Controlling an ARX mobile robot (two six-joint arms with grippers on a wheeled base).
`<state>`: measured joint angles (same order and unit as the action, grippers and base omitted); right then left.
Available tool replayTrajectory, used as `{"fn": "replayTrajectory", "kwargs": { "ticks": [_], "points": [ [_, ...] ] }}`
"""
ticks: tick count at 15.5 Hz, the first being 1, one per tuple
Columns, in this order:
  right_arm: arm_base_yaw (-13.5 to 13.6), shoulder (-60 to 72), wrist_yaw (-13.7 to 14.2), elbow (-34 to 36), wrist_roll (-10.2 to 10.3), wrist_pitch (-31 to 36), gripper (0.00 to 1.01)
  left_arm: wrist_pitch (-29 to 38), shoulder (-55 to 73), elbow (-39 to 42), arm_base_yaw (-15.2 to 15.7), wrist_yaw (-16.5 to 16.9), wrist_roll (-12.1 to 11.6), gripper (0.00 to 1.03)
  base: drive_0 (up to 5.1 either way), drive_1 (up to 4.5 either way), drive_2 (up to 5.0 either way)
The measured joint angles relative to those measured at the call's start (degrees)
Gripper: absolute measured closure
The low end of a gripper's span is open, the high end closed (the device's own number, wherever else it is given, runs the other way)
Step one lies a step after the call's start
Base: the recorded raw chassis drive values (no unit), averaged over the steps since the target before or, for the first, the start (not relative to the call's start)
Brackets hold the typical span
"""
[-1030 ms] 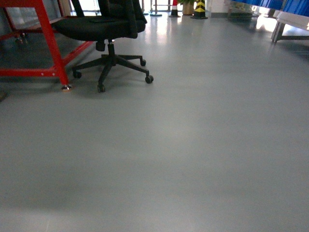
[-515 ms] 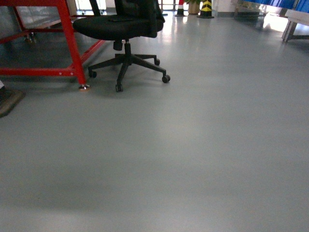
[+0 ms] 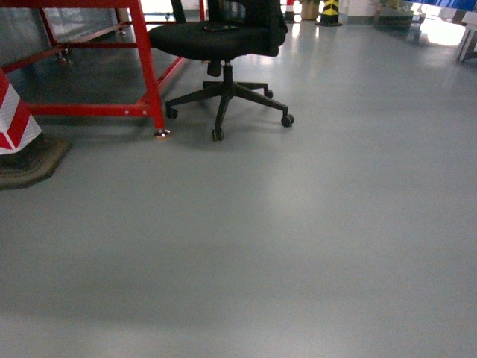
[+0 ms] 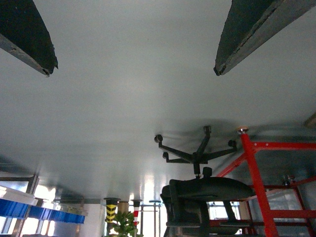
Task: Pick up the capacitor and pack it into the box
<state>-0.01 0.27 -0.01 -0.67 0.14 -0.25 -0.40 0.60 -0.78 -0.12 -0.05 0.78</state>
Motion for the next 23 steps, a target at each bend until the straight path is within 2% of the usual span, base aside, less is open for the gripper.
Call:
{"fn": "replayTrajectory", "kwargs": {
  "ticks": [23],
  "points": [
    [0.0, 0.0, 0.0, 0.0, 0.0, -0.24, 0.03, 0.13, 0.0, 0.0, 0.0, 0.02, -0.02, 0.6, -5.0, 2.41, 2.4]
  ]
}}
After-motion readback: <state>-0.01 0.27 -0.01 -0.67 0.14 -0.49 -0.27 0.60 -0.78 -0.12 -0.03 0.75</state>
